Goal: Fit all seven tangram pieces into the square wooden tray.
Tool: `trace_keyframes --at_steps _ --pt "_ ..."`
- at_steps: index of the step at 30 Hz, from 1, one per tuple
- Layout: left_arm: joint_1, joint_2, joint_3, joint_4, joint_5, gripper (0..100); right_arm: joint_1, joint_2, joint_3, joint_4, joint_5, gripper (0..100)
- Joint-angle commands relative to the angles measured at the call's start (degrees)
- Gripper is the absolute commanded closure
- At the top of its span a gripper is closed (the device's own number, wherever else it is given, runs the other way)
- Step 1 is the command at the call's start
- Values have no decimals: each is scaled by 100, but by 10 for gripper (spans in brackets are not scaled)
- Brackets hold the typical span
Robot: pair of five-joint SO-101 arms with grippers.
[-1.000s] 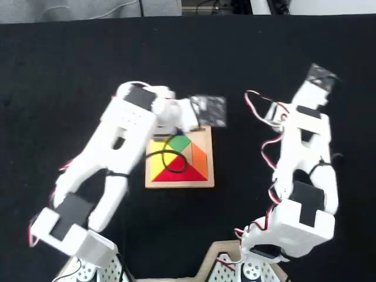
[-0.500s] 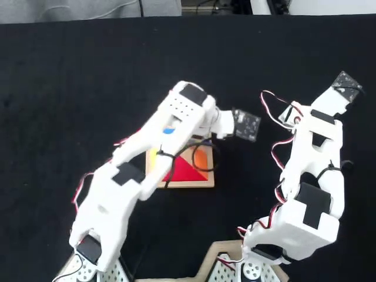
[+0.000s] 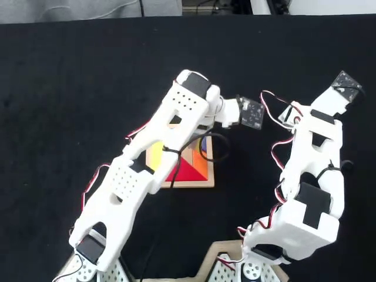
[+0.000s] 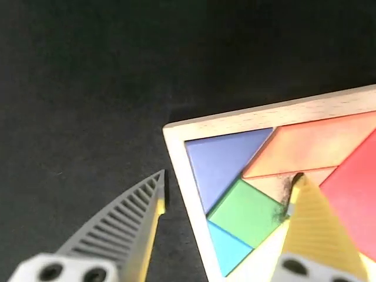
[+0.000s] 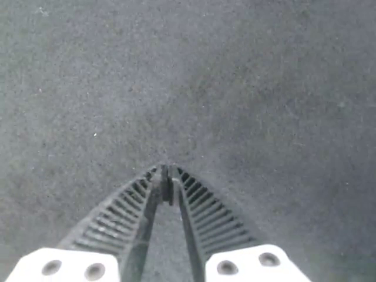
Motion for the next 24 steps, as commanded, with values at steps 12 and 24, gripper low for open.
trace_keyframes --at_steps 12,24 --pt "-1921 -791 -1341 897 1846 676 0 -66 -136 -105 -9 987" --pt "-2941 -3657 1007 897 3877 676 -571 -40 -84 -229 932 987"
